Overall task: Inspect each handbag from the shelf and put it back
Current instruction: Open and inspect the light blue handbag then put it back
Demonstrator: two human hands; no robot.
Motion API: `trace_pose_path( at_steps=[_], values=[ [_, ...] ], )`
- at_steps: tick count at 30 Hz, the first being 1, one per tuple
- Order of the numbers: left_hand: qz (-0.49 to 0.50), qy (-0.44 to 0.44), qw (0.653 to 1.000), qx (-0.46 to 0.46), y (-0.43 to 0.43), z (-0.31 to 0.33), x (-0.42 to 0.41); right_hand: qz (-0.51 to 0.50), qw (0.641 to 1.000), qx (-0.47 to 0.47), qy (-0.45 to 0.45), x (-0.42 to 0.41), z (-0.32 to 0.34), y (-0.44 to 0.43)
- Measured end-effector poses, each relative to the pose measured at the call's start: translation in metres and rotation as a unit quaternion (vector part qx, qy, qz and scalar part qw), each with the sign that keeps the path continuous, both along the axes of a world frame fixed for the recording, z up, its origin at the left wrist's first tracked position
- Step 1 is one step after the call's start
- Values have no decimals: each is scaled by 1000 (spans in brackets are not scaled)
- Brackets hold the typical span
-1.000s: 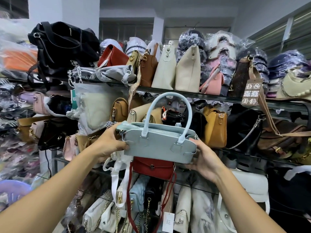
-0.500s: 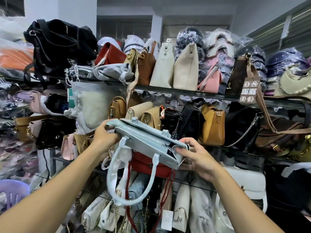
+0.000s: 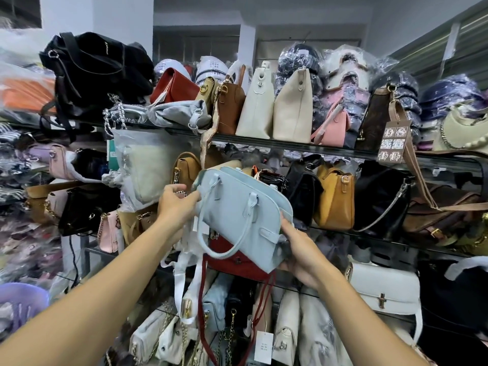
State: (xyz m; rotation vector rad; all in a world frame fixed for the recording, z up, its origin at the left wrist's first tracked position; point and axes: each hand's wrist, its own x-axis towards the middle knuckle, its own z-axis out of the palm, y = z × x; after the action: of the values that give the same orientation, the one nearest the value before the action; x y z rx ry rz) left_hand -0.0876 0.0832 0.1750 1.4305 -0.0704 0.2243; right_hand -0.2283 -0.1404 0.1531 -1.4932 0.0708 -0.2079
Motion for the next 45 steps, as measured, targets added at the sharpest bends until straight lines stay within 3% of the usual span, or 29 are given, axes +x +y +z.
trace_pose_path(
  at_steps=[5,9,12,19,32,37,41,45],
  values=[
    [-26,-64,996,58,-23,13,-42,-62,997,35,-13,9,3,9],
    [-177,-115,973,91,-41,18,-75,-74,996,38,-18,13,9,20],
    [-174,-182,948,196,-46,17,-90,-62,997,27,-31,14,10,26],
    [-128,-208,920,305,-46,10,-87,-49,998,19,-26,11,14,30],
    [-211,-186,939,198,-31,9,-64,-71,994,-76,-26,1,26,30],
    [-206,-211,932,211,-27,9,-66,-77,996,-27,-18,3,24,24],
    [-139,-165,965,151,-21,10,-52,-72,997,37,-14,4,19,8],
    [28,-184,969,160,-13,14,-46,-17,999,35,-27,4,12,-3]
  ],
)
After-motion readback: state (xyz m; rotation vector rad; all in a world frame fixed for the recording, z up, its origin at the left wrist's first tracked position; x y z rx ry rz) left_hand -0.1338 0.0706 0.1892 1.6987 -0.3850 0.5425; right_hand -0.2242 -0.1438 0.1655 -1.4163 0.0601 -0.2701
